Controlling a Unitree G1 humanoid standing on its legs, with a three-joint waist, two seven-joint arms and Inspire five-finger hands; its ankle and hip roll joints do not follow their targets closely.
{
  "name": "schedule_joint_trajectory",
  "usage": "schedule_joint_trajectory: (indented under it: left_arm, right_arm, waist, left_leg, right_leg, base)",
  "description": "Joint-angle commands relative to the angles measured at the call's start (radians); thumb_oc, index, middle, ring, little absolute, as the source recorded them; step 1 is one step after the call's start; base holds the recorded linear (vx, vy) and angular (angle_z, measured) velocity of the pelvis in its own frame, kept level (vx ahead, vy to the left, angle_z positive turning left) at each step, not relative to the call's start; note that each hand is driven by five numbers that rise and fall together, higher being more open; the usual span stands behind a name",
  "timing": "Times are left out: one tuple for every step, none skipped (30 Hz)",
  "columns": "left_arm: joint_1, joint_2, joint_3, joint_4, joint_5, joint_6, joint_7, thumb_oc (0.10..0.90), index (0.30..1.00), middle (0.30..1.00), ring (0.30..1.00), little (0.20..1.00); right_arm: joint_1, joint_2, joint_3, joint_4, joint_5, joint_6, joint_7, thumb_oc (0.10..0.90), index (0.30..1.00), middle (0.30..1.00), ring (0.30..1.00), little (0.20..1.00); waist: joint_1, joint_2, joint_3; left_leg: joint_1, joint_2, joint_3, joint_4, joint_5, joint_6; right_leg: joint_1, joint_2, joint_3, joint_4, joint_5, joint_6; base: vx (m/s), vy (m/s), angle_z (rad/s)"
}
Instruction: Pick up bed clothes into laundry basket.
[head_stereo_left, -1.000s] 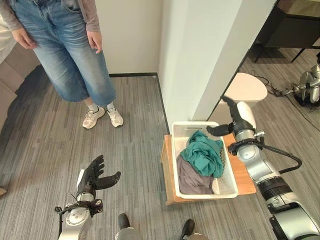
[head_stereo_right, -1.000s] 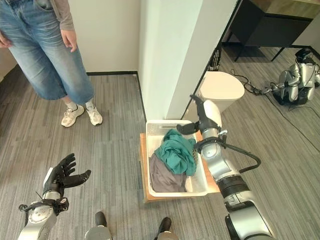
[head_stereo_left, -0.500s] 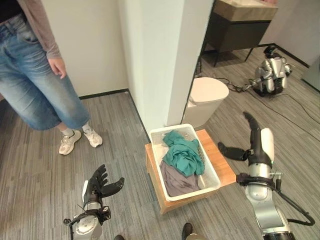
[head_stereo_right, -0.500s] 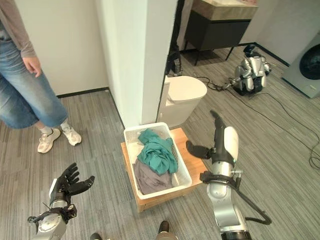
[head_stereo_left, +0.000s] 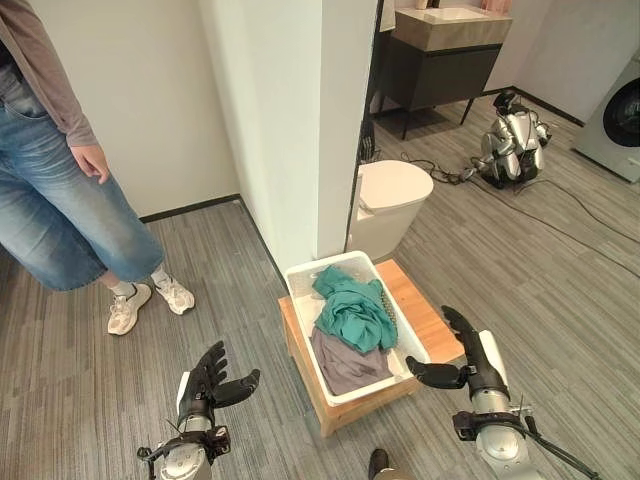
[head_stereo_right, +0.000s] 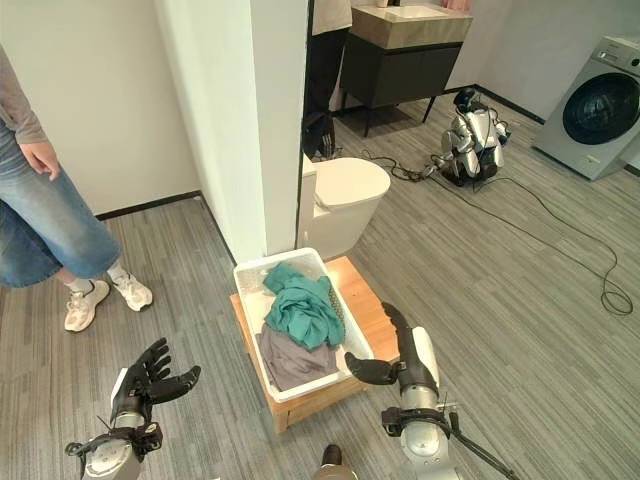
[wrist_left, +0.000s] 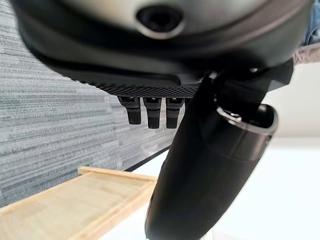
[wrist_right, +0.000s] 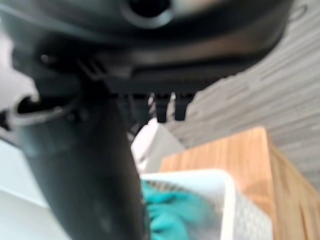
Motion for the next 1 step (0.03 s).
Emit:
schedule_joint_trajectory:
  left_arm:
    - [-0.075,0.052,0.027,-0.109,0.058,-0.092,-0.005,0.8,0.9,0.9,0.9,0.9]
  right_arm:
    - [-0.131,-0.001,-0.065,-0.088,0.049,-0.145,-0.014,0.8,0.9,0.9,0.9,0.9]
  waist:
    - [-0.002,0.0,0.032]
  left_leg:
    - [0.038,0.016,-0.007,0.036,-0.088,0.024]
  right_leg:
    - [0.085,-0.068,-0.041,0.046,-0.124,0.053]
  base:
    - [-0.01,0.008,-0.06]
